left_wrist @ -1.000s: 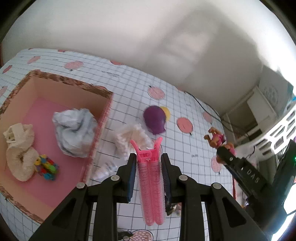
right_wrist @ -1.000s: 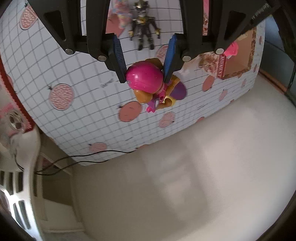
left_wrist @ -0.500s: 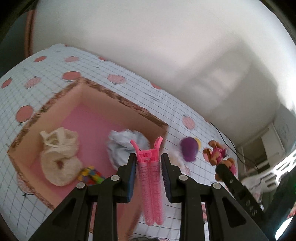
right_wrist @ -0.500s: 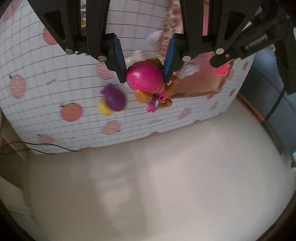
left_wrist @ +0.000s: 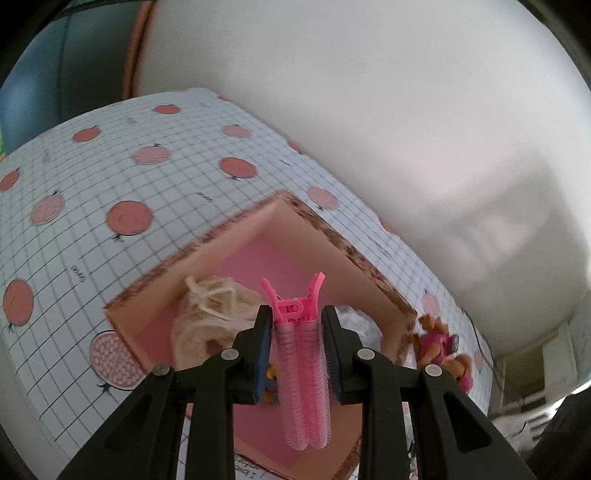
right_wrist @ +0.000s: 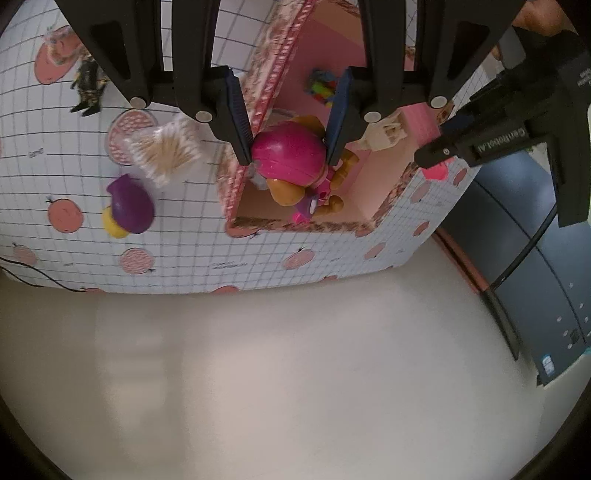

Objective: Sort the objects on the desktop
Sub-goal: 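Lift the pink roller and doll and carry both over the pink box, then open both tools to drop the pink roller and doll into the box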

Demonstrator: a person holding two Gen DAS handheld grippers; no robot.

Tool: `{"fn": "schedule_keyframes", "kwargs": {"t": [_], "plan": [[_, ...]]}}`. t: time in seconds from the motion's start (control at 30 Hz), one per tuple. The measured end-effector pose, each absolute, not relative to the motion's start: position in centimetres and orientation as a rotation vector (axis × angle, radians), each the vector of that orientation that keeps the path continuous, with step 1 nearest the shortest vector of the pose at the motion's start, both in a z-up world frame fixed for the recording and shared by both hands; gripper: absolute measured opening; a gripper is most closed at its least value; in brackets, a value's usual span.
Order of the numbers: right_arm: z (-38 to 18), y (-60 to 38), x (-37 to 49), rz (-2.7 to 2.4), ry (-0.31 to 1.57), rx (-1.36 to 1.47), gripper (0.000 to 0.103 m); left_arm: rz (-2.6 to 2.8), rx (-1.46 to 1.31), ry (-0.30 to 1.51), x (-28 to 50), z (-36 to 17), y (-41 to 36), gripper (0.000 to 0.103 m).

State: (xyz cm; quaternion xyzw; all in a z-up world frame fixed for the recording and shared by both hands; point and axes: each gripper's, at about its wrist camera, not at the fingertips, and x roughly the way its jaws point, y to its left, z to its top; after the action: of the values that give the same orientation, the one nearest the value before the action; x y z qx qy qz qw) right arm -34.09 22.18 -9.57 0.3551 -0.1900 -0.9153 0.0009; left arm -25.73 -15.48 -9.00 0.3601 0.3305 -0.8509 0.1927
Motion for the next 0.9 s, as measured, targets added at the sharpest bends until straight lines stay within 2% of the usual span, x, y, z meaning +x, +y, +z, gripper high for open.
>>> {"fn": "schedule_keyframes", "kwargs": {"t": [0.9], "plan": [[-10.4, 19.8, -35.0, -2.806, -0.517, 1.177, 0.042, -2.298, 1.008, 0.985, -24.7, -10.0, -17.0, 0.028]]}}
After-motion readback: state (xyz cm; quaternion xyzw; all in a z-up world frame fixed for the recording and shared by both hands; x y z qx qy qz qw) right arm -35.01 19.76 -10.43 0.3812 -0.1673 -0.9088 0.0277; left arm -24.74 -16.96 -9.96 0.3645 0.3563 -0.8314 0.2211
